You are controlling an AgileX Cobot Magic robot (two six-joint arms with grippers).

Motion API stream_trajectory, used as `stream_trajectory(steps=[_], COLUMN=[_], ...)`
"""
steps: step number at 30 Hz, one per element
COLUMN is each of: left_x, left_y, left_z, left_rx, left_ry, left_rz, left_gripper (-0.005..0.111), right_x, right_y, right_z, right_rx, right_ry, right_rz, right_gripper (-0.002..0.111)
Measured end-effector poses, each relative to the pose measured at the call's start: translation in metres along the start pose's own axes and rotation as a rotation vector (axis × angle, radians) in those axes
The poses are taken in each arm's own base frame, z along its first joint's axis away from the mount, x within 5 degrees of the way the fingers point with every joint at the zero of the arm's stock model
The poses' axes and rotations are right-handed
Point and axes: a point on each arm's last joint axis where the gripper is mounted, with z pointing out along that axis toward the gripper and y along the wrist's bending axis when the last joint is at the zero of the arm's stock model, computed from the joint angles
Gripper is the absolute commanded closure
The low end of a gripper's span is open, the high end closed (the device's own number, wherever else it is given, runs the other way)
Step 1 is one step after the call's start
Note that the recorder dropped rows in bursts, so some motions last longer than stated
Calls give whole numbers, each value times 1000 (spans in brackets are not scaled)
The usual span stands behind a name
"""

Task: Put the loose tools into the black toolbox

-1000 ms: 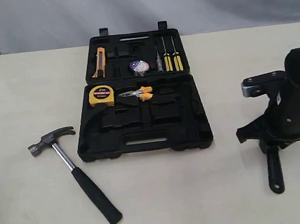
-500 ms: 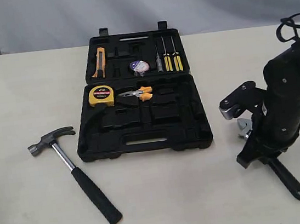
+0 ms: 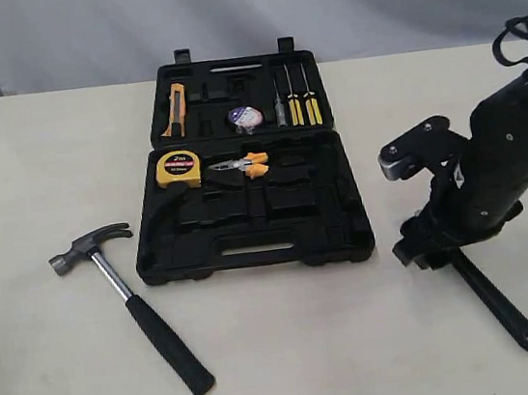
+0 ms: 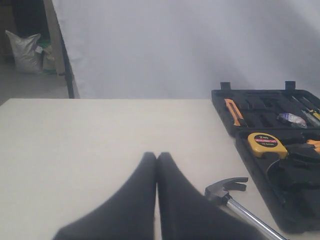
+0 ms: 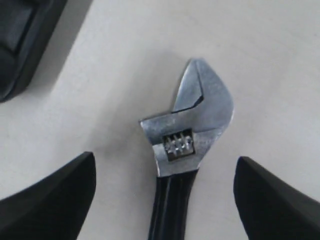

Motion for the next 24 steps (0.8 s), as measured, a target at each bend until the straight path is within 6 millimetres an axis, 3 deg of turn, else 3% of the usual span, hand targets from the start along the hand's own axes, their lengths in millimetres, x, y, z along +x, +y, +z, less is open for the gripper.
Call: stream_trajectory(steps=[7, 13, 15, 17, 19, 24], left_x=[0, 0, 0, 0, 0, 0], left_y=[0, 0, 0, 0, 0, 0], left_z=[0, 0, 0, 0, 0, 0], left_rx=[0, 0, 0, 0, 0, 0], left_ry=[0, 0, 0, 0, 0, 0], left_rz=[0, 0, 0, 0, 0, 0], left_gripper=[105, 105, 105, 105, 105, 105], right_x=[7, 10, 9, 9, 7, 6], right_y=[-24, -25, -24, -23, -23, -23], right_z=[6, 18, 19, 20, 20, 21], right_rx=[-11, -52, -65, -72, -75, -73], right_ry=[11, 42, 39, 40, 30, 17], right_rz=[165, 203, 202, 201, 204, 202], right_gripper=[36, 40, 53, 76, 106, 108])
